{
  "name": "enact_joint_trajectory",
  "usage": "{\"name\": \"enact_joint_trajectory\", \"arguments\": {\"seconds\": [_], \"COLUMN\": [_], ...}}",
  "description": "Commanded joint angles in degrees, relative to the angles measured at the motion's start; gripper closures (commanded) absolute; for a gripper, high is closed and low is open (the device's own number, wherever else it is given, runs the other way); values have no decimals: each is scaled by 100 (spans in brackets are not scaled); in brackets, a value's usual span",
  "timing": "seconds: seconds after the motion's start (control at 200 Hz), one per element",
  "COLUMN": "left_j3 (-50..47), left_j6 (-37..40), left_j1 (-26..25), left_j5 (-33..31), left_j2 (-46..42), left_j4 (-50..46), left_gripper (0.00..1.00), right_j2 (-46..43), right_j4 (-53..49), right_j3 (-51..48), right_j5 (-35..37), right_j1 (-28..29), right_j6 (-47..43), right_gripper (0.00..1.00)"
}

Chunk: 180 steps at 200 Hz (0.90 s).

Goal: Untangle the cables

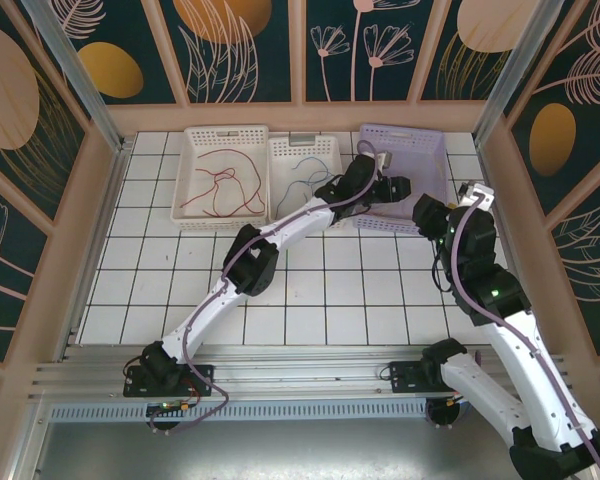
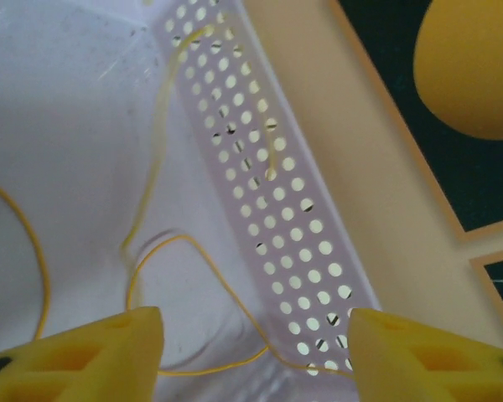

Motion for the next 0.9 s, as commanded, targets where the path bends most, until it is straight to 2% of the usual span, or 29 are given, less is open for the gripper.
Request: {"name": "enact_joint_trajectory", "arguments": {"seconds": [0.0,0.145,0.175,0.31,0.405,0.475,0.54,0.641,0.716,0.896], "left_j3": [268,284,283,268,-106,-966,-2171,-4180,-5470,-7529], "left_j6": [166,381,450,978,1528,1799,1905,1988,2033,2021], "left_j1": [49,51,60,112,115,117,113,113,113,115], "left_j5": [-16,-151,-219,-684,-1217,-1643,-2102,-2868,-3403,-4558], "left_j2": [-211,-570,-670,-1296,-1996,-2738,-3533,-4909,-5788,-7524], "left_j4": [295,287,265,31,-265,-220,116,858,1251,921], "left_gripper": [29,9,2,2,1,1,2,1,2,1], "right_j2": [-85,-65,-63,-63,-95,-109,-150,-182,-192,82], "right_j4": [4,31,36,-8,-17,57,334,1015,1772,3296], "right_j3": [-89,-130,-131,-136,-170,-272,-537,-1045,-1633,-2607], "right_j5": [-6,-31,-23,-29,70,101,12,-151,-11,72], "right_j1": [45,49,43,35,-29,-125,-275,-555,-700,-1088], "right_j6": [-51,-10,-10,34,17,5,-91,-292,-610,-855], "right_gripper": [44,43,42,38,28,18,2,1,1,1]}}
